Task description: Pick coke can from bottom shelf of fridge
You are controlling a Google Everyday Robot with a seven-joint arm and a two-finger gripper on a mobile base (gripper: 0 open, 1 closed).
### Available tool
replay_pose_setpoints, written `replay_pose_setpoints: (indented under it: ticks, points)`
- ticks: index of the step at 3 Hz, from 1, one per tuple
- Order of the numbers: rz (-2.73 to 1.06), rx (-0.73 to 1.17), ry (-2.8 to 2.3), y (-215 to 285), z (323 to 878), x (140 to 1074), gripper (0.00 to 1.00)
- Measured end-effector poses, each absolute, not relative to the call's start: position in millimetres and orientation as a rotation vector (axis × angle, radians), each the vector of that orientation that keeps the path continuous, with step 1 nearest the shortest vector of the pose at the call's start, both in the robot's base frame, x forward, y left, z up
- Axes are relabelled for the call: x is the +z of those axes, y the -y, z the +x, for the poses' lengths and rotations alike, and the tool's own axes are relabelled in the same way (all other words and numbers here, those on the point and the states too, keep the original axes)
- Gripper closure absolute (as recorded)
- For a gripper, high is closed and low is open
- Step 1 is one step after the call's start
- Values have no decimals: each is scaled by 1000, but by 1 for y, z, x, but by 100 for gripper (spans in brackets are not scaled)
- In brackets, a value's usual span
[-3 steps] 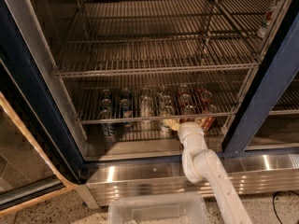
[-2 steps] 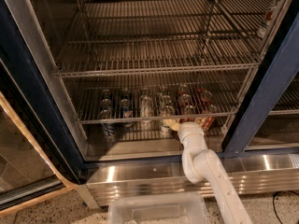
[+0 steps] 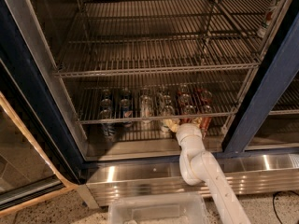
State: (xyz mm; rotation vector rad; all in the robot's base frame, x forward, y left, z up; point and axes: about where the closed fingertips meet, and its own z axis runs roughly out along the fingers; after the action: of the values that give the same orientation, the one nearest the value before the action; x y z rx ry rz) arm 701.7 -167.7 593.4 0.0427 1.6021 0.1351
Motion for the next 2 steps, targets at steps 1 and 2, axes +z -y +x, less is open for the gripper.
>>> replay_pose_setpoints:
  ticks: [1,2]
  points:
    - [43,135,-1602,168,702,593,35]
    - [43,135,-1602,168,702,593,31]
